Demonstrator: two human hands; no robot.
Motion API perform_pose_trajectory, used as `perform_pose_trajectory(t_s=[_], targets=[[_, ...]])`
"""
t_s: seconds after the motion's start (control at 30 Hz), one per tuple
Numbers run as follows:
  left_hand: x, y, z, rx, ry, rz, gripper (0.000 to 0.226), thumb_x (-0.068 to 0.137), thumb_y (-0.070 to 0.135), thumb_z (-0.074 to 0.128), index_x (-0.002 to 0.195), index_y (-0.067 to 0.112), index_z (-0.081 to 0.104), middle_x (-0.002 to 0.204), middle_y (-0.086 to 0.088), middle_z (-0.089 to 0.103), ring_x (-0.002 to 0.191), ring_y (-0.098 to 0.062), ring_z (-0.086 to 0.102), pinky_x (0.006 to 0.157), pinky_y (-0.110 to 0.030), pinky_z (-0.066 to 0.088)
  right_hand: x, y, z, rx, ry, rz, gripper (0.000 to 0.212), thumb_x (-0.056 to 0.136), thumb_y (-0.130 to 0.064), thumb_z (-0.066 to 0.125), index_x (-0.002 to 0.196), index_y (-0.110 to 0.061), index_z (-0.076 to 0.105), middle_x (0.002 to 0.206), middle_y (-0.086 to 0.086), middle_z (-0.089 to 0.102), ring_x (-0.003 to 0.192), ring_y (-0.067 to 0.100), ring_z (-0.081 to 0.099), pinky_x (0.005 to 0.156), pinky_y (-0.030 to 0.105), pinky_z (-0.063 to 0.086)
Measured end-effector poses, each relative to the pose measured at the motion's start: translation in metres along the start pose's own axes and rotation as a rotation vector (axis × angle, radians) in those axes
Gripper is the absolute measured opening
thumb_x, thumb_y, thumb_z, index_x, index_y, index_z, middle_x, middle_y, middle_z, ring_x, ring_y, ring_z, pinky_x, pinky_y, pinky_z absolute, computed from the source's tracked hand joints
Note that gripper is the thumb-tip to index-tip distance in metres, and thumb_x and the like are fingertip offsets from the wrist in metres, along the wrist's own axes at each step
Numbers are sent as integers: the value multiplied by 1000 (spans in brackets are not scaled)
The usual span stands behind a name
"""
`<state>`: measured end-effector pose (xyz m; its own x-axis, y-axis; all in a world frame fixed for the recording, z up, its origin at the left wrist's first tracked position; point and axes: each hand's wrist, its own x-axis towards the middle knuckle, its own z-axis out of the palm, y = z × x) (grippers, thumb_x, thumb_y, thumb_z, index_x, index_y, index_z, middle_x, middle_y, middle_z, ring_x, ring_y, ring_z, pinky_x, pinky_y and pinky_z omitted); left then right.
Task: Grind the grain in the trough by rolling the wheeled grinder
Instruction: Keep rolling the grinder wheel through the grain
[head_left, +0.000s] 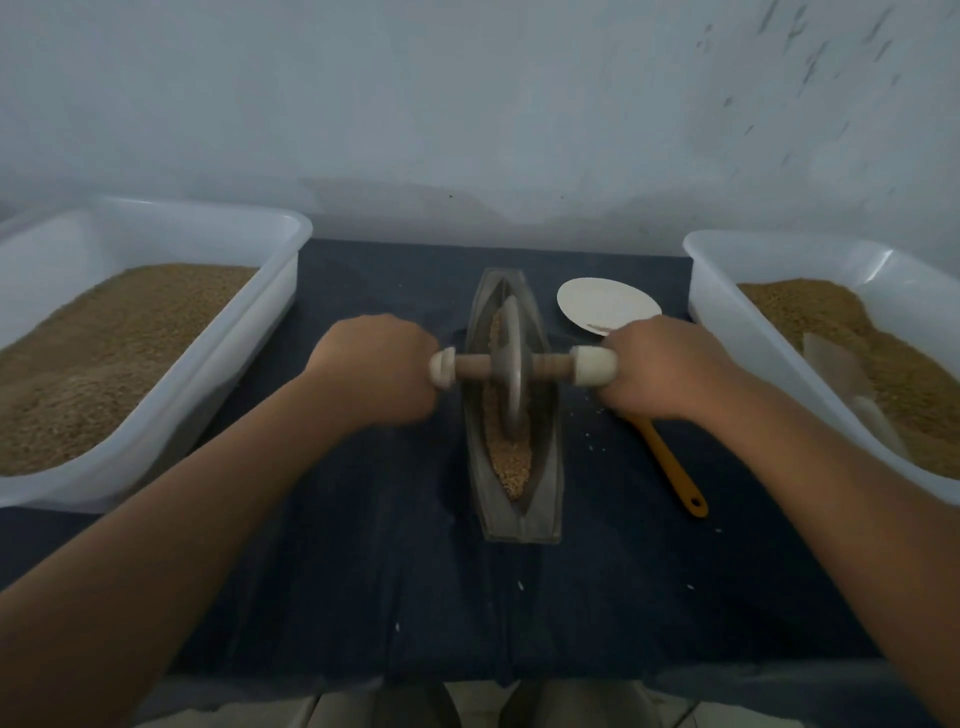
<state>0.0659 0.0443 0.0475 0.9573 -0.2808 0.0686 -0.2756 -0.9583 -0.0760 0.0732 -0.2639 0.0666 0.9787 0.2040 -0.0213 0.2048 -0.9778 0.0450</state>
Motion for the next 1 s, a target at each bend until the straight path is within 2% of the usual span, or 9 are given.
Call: perform_pose_trajectory(t_s=[0.13, 0.27, 0.4, 0.57, 0.67, 0.73, 0.77, 0.83, 1.0], targets=[[-31, -4, 3, -25, -39, 55, 24, 75, 49, 48, 69, 29, 59, 62, 10, 59, 57, -11, 56, 52, -28, 44, -35, 4, -7, 41, -108, -101, 25, 62, -59, 53, 79, -45, 64, 67, -20, 66, 56, 3, 61, 49, 30, 49], [10, -3, -3, -29, -63, -14, 21, 80, 46, 55, 72, 27, 61, 69, 9, 62, 62, -14, 59, 53, -28, 40, 0, -2, 9, -43, 170, 4, 20, 78, -48, 65, 70, -31, 57, 66, -8, 60, 63, 12, 58, 57, 33, 50], [57, -4, -13, 13, 37, -61, 24, 79, 46, 59, 72, 23, 63, 72, 6, 62, 62, -17, 56, 58, -30, 42, 37, -2, 27, -19, 371, 111, 29, 87, -50, 62, 71, -26, 55, 66, -6, 56, 65, 22, 56, 57, 31, 38], [29, 4, -16, 30, 34, -3, 22, 80, 43, 59, 67, 25, 59, 67, 7, 60, 60, -16, 56, 57, -30, 44, 22, 5, 23, 14, 134, 77, 24, 83, -52, 60, 72, -31, 58, 72, -8, 63, 66, 14, 58, 62, 34, 54], [-12, 4, -5, 72, 71, 53, 22, 78, 42, 55, 63, 26, 56, 59, 9, 56, 52, -14, 54, 50, -25, 36, -16, 6, 9, 61, -56, -27, 20, 70, -57, 58, 76, -39, 65, 66, -11, 66, 61, 5, 61, 53, 32, 49], [-29, 2, 1, 92, 118, 77, 22, 75, 45, 53, 62, 27, 55, 55, 9, 53, 48, -12, 50, 47, -23, 30, -35, 3, -3, 120, -147, -102, 31, 59, -65, 50, 89, -62, 58, 78, -36, 63, 60, 2, 61, 52, 28, 46], [-29, 1, 3, 93, 118, 76, 22, 75, 46, 52, 63, 27, 55, 54, 9, 53, 48, -11, 50, 47, -23, 29, -38, 3, -4, 132, -150, -110, 33, 58, -66, 49, 90, -62, 58, 79, -37, 63, 61, 2, 62, 52, 29, 47], [-16, 0, 2, 67, 80, 52, 23, 75, 46, 50, 64, 27, 56, 58, 10, 55, 51, -12, 52, 48, -24, 31, -25, 3, 1, 93, -74, -57, 26, 66, -61, 56, 77, -39, 65, 67, -11, 66, 63, 4, 61, 54, 32, 51], [47, -2, -3, 18, 101, -102, 25, 82, 45, 57, 69, 24, 61, 70, 7, 61, 63, -19, 58, 58, -30, 43, 31, -5, 12, -27, 275, 77, 24, 81, -45, 68, 69, -28, 55, 65, -9, 55, 59, 15, 52, 54, 29, 38]])
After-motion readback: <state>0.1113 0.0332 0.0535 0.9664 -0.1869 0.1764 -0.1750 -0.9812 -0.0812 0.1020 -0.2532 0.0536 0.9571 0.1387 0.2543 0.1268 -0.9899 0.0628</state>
